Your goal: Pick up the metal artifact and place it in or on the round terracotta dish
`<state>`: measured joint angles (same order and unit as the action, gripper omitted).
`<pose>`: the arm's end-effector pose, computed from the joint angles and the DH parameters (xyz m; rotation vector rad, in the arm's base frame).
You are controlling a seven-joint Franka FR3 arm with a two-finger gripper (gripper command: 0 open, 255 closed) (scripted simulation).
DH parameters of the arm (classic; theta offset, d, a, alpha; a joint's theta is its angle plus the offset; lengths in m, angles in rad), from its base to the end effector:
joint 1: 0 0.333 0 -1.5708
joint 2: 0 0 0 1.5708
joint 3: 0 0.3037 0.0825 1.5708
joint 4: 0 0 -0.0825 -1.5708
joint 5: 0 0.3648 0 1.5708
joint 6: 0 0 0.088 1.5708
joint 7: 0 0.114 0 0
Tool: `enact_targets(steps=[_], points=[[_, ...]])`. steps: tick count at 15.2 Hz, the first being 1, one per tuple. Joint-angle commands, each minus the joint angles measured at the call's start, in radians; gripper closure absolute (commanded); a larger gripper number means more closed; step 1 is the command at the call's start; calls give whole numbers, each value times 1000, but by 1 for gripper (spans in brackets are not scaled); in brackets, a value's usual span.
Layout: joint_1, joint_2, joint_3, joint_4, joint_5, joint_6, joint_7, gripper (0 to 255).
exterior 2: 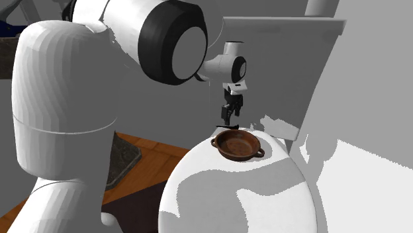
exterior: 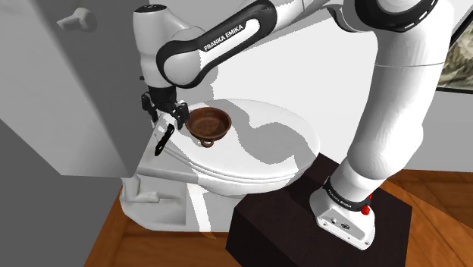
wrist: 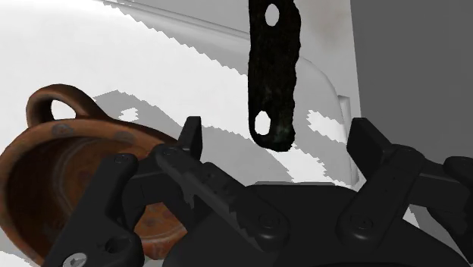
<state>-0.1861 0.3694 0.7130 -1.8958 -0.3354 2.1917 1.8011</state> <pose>0.5379 0.2694 0.3451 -2.6491 1.6575 -0.0731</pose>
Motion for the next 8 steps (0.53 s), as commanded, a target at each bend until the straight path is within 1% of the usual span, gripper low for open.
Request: enact_targets(steps=[1, 5, 8], points=[[0, 8, -4, -11, -7, 18, 3, 0], [12, 38, -20, -22, -34, 53, 20, 0], [12, 38, -20, -22, -34, 53, 20, 0]])
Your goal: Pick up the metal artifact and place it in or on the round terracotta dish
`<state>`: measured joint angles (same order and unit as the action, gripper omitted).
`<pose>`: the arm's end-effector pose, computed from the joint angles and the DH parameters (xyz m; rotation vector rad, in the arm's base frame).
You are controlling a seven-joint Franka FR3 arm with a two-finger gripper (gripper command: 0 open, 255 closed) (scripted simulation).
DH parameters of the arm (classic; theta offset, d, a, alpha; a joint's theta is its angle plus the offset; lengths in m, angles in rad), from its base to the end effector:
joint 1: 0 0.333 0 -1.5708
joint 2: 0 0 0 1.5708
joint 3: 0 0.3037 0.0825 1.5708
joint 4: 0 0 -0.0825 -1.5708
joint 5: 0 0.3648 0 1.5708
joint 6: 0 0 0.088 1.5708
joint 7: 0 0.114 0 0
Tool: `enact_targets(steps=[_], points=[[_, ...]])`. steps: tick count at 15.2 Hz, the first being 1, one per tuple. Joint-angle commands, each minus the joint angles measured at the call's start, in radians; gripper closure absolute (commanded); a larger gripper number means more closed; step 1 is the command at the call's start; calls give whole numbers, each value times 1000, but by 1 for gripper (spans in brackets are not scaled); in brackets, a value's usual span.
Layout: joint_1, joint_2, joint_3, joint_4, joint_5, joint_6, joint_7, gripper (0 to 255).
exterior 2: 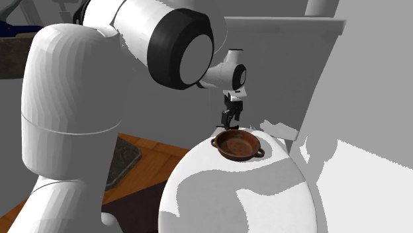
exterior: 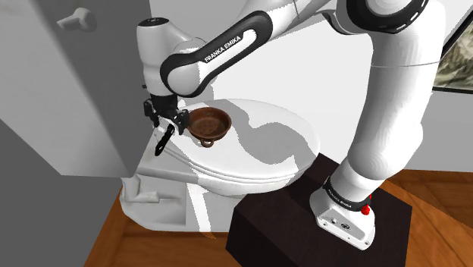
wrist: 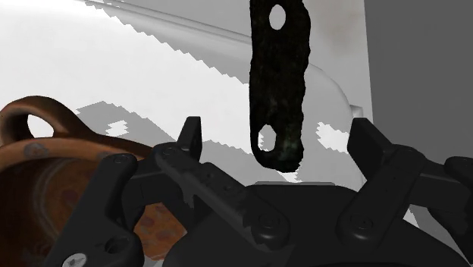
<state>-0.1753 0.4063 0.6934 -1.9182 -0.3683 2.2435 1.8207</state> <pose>0.5387 0.2676 0.3201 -2.6474 1.6573 -0.0711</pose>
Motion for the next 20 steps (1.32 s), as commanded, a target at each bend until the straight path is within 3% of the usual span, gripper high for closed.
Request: enact_targets(steps=[1, 5, 6, 15, 20], points=[[1, 1, -1, 1, -1, 1, 1, 0], [1, 1, -1, 0, -1, 1, 1, 0], [1, 1, -1, 0, -1, 1, 1, 255], [1, 1, -1, 1, -1, 1, 1, 255], [-14, -37, 20, 21, 35, -50, -23, 255]])
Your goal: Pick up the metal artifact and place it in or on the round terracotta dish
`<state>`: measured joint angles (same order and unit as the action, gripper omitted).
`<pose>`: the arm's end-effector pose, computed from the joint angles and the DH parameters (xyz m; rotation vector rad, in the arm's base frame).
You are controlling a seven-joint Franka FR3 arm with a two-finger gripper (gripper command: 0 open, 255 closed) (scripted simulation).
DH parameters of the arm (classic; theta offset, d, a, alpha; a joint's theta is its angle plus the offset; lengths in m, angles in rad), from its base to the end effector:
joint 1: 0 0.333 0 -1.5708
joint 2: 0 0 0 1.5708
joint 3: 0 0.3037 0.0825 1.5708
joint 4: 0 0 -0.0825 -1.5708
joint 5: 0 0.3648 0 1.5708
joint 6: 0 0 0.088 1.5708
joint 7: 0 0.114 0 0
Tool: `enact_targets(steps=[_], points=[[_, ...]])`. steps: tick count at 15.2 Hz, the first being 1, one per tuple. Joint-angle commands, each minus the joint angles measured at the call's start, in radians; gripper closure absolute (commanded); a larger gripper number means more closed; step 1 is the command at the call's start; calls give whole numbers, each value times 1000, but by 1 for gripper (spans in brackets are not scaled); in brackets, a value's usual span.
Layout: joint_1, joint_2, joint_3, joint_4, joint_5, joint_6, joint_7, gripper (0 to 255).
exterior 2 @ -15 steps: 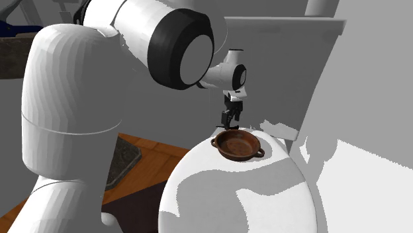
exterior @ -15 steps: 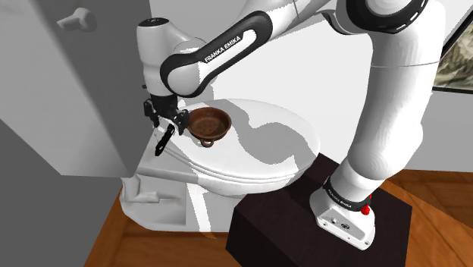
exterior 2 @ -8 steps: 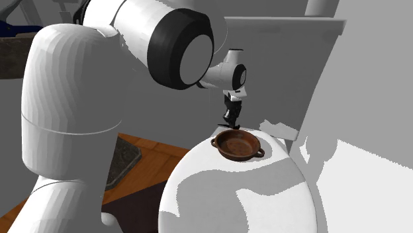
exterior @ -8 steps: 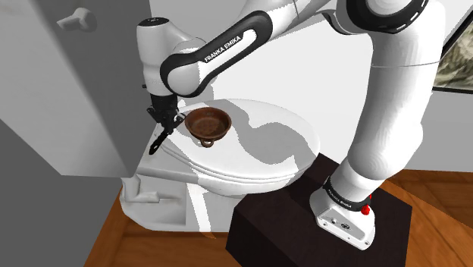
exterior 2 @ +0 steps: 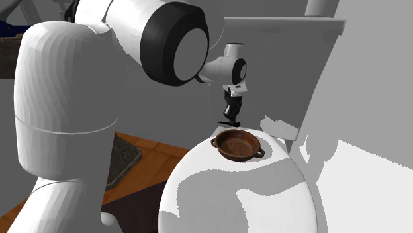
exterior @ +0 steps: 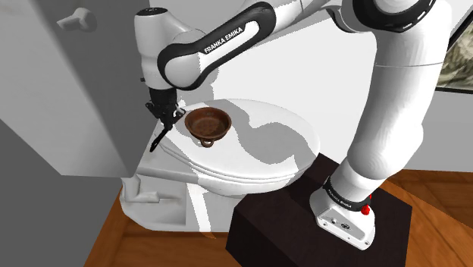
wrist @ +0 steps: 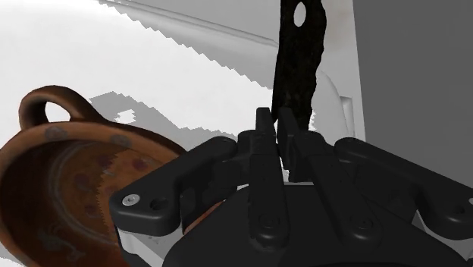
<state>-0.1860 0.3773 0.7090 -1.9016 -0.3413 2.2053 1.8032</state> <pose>0.5387 0.2681 0.3396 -2.6469 1.6571 -0.0720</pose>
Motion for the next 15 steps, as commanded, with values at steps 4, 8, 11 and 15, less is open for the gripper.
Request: enact_targets(steps=[4, 8, 11, 15], points=[[-14, -37, 18, 25, 35, -53, -24, 255], [-22, -63, 29, 50, 59, -97, -41, 255], [-28, -80, 37, 71, 76, -130, -53, 255], [-33, -101, 44, 102, 96, -176, -66, 255]])
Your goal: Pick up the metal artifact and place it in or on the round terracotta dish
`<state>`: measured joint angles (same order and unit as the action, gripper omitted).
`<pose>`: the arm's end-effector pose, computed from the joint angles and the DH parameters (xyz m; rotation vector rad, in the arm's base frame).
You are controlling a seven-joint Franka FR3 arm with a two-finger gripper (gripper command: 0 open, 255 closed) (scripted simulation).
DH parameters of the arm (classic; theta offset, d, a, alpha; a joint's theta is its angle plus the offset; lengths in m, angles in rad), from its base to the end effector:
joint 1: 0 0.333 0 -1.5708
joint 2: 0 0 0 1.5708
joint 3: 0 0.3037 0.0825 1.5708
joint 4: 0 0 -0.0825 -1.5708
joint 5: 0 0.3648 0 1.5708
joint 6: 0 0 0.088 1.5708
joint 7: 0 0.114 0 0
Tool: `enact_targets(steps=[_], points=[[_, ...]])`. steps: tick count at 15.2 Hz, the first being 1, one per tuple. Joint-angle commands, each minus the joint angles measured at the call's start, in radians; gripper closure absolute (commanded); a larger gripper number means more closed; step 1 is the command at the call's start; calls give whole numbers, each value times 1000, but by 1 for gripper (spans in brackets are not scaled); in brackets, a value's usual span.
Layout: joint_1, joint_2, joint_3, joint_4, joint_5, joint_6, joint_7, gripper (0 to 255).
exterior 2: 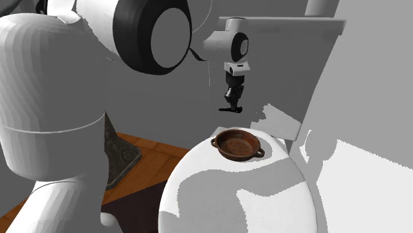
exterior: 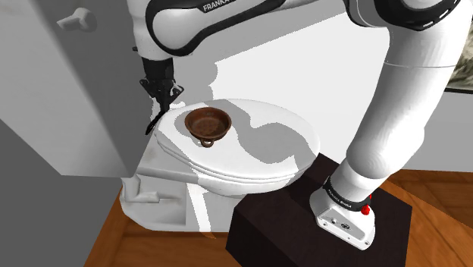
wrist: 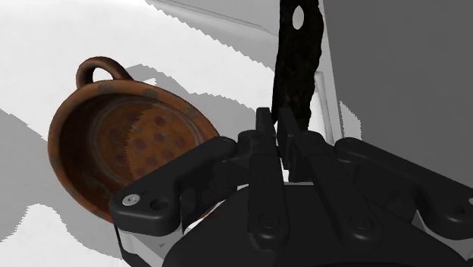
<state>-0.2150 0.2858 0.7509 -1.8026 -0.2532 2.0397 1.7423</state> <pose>0.5389 0.2683 0.4161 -2.6469 1.6570 -0.0719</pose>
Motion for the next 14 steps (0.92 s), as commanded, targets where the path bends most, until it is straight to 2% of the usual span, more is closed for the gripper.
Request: enact_targets(steps=[1, 6, 10, 14], points=[[-5, -14, 4, 12, 12, -22, -9, 255], [-8, -30, 10, 49, 28, -70, -20, 255], [-113, -191, 8, -96, 150, -35, -155, 255], [-177, -344, -34, -214, 269, -24, -306, 255]])
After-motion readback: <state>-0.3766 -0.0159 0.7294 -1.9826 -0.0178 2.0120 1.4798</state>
